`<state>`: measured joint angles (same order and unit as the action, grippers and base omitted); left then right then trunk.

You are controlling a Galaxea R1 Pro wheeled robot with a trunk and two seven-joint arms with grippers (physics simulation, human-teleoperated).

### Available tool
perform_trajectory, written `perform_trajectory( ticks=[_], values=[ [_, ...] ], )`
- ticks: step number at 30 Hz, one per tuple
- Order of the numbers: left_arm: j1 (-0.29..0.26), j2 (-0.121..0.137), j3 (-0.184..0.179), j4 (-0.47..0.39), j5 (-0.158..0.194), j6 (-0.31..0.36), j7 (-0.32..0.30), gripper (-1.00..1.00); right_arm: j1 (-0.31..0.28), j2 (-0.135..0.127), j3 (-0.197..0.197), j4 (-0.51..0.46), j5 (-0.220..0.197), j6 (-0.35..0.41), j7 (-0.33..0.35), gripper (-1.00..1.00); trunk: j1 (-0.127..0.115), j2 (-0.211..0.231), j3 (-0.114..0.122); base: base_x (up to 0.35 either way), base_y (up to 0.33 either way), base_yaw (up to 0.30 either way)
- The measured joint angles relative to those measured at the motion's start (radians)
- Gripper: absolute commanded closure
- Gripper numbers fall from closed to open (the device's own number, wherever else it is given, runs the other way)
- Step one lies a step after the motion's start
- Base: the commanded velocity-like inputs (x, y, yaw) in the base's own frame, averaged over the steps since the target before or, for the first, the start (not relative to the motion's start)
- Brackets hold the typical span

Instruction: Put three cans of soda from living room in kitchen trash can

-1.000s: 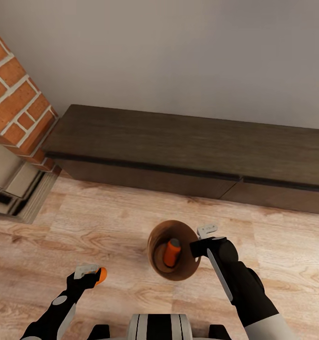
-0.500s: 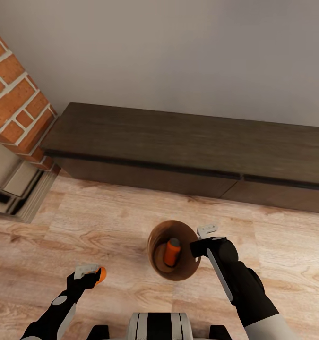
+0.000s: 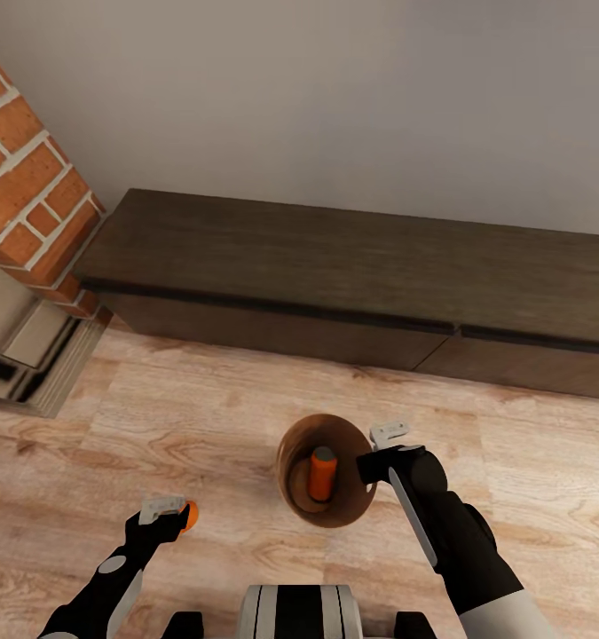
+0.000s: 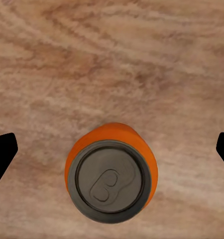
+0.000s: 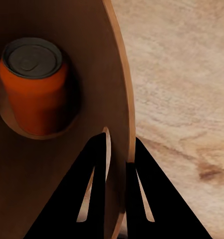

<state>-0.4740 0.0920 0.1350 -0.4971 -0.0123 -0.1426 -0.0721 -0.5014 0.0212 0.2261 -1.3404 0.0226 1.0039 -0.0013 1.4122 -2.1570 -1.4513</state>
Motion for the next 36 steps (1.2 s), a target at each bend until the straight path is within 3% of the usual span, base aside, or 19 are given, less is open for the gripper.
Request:
perform_trajectory(
  ticks=[3,9,17,22,36],
  values=[
    [0.0,0.0,0.0,0.0,0.0,0.0,0.0,-1.0,0.0,0.0,0.0,0.0,0.0,0.0,0.0,1.0,0.0,0.0,0.0,0.0,0.0,0.0],
    [0.0,0.0,0.0,0.0,0.0,0.0,0.0,-1.0,0.0,0.0,0.0,0.0,0.002,0.0,0.0,1.0,0.023,-0.042,-0.019,0.0,0.0,0.0],
    [0.0,0.0,0.0,0.0,0.0,0.0,0.0,-1.0,0.0,0.0,0.0,0.0,-0.004,0.0,0.002,1.0,0.023,-0.042,-0.019,0.0,0.0,0.0],
    [0.0,0.0,0.0,0.0,0.0,0.0,0.0,-1.0,0.0,0.0,-0.001,0.0,0.003,0.0,0.006,1.0,0.042,-0.077,-0.034,0.0,0.0,0.0],
    [0.0,0.0,-0.001,0.0,0.0,0.0,0.0,-1.0,0.0,0.0,0.0,0.0,0.002,0.0,0.0,1.0,0.054,-0.098,-0.044,0.0,0.0,0.0]
  ],
)
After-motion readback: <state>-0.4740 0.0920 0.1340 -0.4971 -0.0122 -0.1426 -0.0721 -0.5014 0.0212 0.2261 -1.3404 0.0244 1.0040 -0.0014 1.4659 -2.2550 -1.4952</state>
